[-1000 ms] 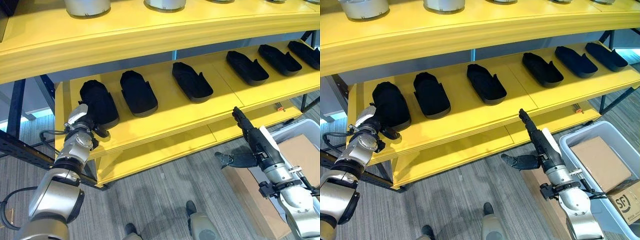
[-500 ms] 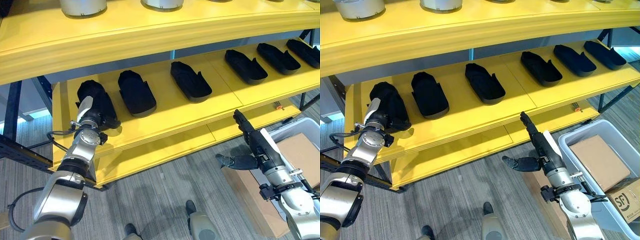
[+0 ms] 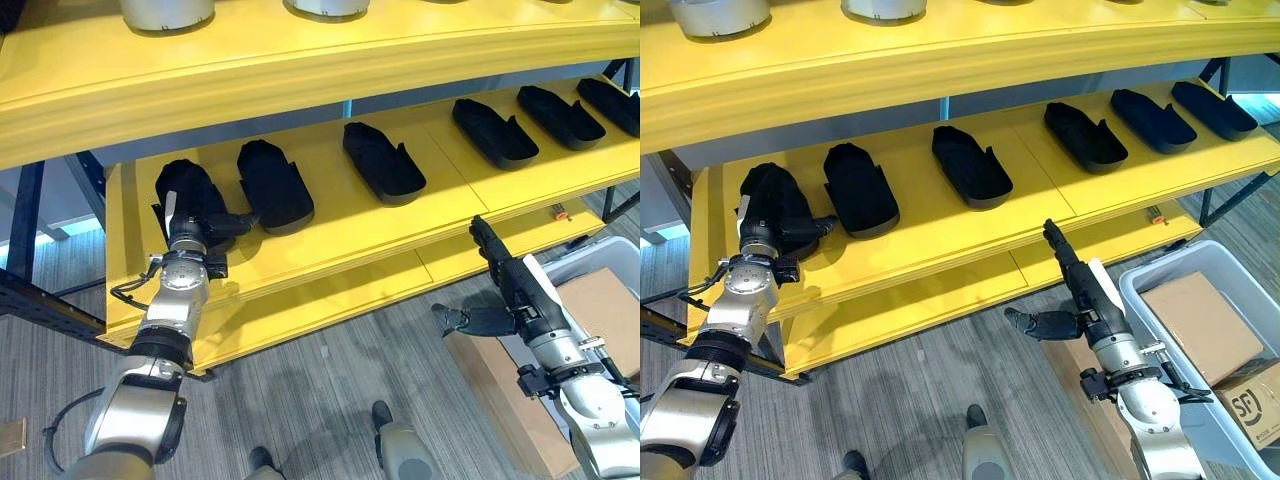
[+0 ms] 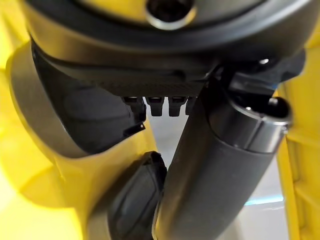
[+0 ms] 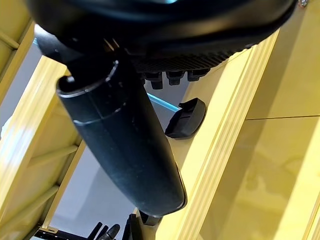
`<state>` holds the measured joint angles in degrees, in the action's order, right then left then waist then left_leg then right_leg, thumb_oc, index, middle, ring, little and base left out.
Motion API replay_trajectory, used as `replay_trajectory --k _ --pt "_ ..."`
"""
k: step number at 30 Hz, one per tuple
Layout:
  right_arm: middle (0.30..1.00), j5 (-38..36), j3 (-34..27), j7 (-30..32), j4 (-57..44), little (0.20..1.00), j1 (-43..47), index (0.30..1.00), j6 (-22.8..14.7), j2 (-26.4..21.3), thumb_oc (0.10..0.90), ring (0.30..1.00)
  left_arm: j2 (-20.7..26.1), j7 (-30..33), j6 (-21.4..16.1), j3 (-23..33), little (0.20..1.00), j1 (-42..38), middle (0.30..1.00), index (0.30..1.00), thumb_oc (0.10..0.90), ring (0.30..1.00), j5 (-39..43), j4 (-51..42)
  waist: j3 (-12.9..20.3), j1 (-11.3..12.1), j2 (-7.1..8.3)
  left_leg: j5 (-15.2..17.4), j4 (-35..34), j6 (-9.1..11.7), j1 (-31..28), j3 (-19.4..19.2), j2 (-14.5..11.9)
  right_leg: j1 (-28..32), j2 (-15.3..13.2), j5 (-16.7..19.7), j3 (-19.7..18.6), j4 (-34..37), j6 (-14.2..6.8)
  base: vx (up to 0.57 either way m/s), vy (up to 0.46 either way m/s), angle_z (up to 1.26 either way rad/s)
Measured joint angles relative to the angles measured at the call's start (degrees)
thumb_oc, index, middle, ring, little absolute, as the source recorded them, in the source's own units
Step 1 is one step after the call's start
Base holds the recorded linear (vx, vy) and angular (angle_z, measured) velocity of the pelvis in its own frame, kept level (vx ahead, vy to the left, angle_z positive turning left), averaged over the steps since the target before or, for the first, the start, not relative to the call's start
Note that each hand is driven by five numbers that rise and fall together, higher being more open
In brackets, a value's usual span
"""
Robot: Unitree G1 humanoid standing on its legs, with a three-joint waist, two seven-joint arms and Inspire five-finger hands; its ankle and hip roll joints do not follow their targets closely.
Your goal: Move parts from the plastic box to the shelf.
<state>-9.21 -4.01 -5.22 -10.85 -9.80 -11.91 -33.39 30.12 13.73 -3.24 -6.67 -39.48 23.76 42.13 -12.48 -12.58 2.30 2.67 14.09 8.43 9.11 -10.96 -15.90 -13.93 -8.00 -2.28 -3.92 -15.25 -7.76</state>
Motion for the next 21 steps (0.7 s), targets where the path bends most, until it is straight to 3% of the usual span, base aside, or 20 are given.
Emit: replay_trajectory --k 8,21 --pt "1.0 0.0 0.3 0.2 0.0 1.0 1.8 1.0 -0.1 0.0 0.9 1.0 -2.1 2.0 -2.1 0.9 1.0 0.0 1.0 1.0 0.9 1.0 5.4 1.3 0.0 -1.4 0.22 0.4 1.0 0.3 0.9 -0.8 0.0 -1.6 0.5 -0.1 -0.9 -1.3 -0.3 0.0 0.004 -0.05" --pt "1.0 -0.1 0.7 0.6 0.1 1.0 3.3 1.0 -0.3 -0.1 0.9 1.0 -1.8 4.5 -5.2 5.5 1.0 -1.0 1.0 1.0 0.9 1.0 9.8 2.8 0.0 -2.7 0.48 0.9 1.2 0.4 1.0 -3.2 -1.1 -4.2 1.7 -0.3 -3.3 -2.0 0.1 0.02 0.008 -0.11"
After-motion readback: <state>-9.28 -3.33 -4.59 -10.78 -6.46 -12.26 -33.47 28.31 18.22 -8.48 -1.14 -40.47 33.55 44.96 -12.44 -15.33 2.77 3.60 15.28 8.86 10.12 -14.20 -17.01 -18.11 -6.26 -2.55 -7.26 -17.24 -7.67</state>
